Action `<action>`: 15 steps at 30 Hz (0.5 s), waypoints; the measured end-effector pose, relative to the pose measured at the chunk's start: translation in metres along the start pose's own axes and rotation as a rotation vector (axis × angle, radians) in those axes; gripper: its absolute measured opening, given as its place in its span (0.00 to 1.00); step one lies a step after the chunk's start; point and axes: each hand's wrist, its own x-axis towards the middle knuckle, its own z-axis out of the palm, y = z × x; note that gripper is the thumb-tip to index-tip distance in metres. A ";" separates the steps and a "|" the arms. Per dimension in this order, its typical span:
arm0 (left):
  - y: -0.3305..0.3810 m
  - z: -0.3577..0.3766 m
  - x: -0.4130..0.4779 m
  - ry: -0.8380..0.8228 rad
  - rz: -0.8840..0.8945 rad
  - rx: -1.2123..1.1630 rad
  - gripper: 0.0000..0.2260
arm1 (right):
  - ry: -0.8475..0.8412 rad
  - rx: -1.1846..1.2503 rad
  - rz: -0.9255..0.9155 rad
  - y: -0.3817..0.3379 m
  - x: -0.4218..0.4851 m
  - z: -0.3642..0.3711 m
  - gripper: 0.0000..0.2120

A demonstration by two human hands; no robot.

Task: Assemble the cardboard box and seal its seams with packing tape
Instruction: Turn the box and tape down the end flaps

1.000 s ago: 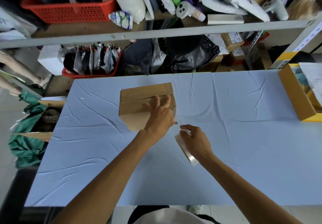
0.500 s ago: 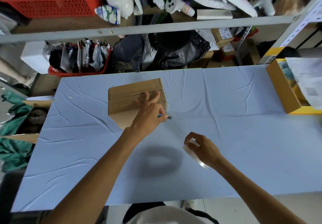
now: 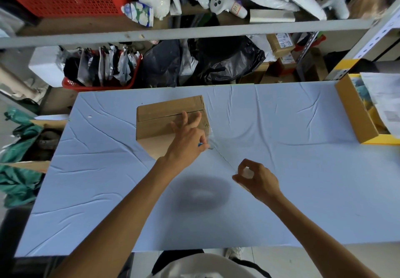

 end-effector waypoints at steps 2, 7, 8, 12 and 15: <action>0.000 0.000 0.000 0.001 0.000 0.007 0.07 | -0.068 -0.004 -0.029 -0.001 0.002 -0.003 0.09; -0.002 -0.001 0.000 -0.007 0.007 0.009 0.07 | -0.263 -0.031 -0.089 0.001 0.006 -0.013 0.07; -0.002 -0.001 0.000 -0.007 0.006 0.002 0.07 | -0.309 -0.056 -0.115 0.002 0.008 -0.015 0.08; -0.002 -0.001 -0.001 0.034 -0.004 -0.056 0.07 | -0.391 -0.139 -0.171 0.001 0.015 -0.024 0.10; -0.002 0.003 -0.010 0.266 0.117 -0.083 0.06 | -0.366 -0.201 -0.194 -0.001 0.021 -0.031 0.09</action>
